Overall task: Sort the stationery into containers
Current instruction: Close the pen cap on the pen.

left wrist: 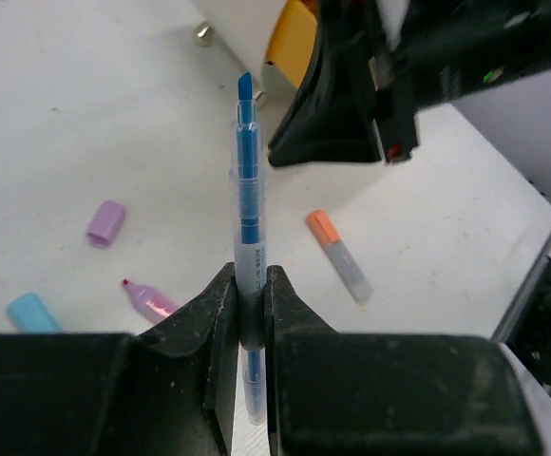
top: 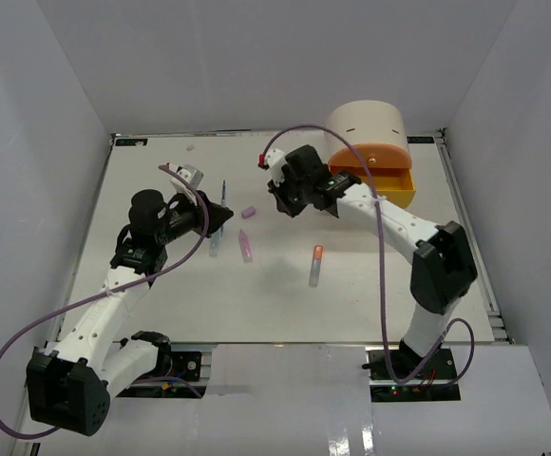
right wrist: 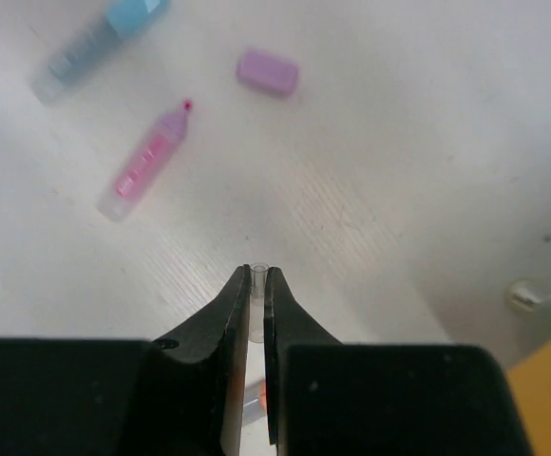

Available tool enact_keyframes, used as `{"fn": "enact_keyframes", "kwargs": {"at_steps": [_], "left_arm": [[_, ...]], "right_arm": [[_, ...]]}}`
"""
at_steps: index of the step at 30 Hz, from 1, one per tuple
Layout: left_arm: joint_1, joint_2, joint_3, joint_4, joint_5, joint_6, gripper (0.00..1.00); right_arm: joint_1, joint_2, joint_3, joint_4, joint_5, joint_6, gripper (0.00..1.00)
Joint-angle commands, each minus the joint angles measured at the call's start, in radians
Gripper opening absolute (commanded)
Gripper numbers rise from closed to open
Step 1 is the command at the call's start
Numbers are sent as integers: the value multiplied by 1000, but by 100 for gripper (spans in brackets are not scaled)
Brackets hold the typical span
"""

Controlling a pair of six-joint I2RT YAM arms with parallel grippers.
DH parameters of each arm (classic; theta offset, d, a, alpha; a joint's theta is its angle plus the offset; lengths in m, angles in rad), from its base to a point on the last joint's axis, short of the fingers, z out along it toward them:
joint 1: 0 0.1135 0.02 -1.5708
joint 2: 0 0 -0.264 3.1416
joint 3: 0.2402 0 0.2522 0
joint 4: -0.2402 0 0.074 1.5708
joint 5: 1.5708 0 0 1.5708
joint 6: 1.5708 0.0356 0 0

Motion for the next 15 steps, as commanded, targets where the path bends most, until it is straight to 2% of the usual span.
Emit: {"fn": "enact_keyframes", "kwargs": {"at_steps": [1,5,9,15], "left_arm": [[-9,-34,-20,118,185,-37,0],[-71,-37,3,165,199,-47,0],[-108,-2,41,191,194,-50,0],[-181,55,86,279,201,-83,0]], "right_arm": [[3,-213,-49,186,-2,109,8],[3,-410,-152,410,-3,192,8],[3,-543,-259,614,14,305,8],[3,-650,-388,850,18,405,8]]}}
